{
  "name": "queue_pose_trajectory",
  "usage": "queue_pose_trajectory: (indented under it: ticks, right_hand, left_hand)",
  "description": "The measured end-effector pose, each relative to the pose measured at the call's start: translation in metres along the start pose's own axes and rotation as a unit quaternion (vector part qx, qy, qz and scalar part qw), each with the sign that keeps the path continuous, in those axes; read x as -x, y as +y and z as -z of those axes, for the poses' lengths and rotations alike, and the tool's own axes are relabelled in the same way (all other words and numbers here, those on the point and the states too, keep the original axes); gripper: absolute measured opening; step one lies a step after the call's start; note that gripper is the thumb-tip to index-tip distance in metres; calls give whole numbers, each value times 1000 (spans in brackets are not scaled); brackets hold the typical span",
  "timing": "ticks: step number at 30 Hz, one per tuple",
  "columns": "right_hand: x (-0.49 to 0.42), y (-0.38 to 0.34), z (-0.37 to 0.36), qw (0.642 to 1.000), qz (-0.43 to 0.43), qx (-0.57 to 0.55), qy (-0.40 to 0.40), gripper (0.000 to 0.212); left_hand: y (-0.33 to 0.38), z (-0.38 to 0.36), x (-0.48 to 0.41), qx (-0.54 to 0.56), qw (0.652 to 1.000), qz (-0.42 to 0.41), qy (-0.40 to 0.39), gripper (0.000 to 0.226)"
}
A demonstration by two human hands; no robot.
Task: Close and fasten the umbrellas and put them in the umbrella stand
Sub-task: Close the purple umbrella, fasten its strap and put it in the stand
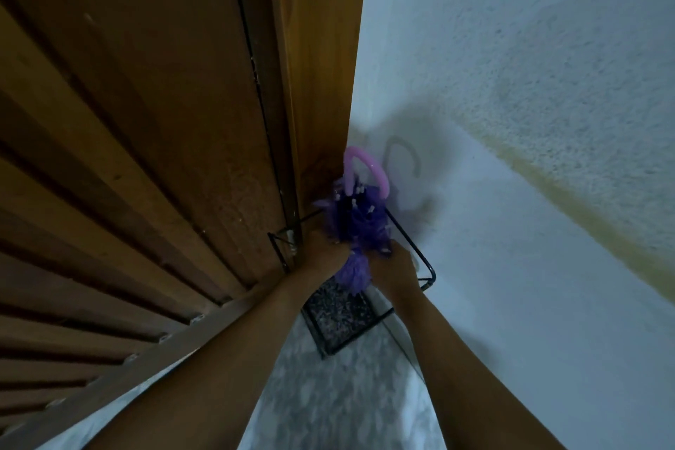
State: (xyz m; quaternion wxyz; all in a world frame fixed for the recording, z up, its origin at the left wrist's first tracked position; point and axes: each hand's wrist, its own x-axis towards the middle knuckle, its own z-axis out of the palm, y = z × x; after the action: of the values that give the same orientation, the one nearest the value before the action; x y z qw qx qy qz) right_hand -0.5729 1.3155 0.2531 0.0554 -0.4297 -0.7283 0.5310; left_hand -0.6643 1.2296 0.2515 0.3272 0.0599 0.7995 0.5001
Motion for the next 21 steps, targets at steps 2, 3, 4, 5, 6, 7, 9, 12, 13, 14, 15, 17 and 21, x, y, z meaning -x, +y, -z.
queue_pose_trajectory:
  ticks: [2,3,4,5,6,7,9,12,13,14,15,17,21]
  right_hand:
    - [-2,0,1,999,-16,24,-13,26]
    - [-2,-1,1,999,-18,42,-19,24]
    - [-2,-4,2,998,-18,62,-24,22]
    - [-2,-6,1,997,-14,76,-29,22]
    - [-1,-7,1,996,-11,86,-37,21]
    - [0,-8,0,995,-9,91,-45,21]
    - [4,-9,-1,995,-11,81,-51,18]
    - [8,-10,-4,996,-15,72,-53,16]
    - [8,-9,-5,995,-10,86,-57,16]
    - [9,-8,-6,994,-3,96,-59,17]
    - [9,-7,-6,994,0,95,-58,18]
    - [10,-7,-3,995,-3,82,-58,19]
    - [12,-5,4,998,15,51,-33,10]
  left_hand:
    - [2,-1,0,19,999,-27,10,28]
    - [5,0,2,-1,999,-48,16,25]
    - [6,2,4,-34,997,-69,26,23]
    - [6,5,7,-56,994,-85,35,24]
    - [7,8,9,-65,992,-100,38,24]
    - [6,10,10,-69,991,-109,41,23]
    - [5,12,11,-90,989,-106,43,8]
    - [8,14,12,-90,989,-108,44,19]
    - [8,14,13,-86,990,-107,44,18]
    - [9,13,14,-85,990,-107,45,12]
    - [9,12,14,-82,990,-104,44,5]
    - [12,9,15,-78,991,-100,42,5]
    - [9,5,8,-18,997,-74,-1,25]
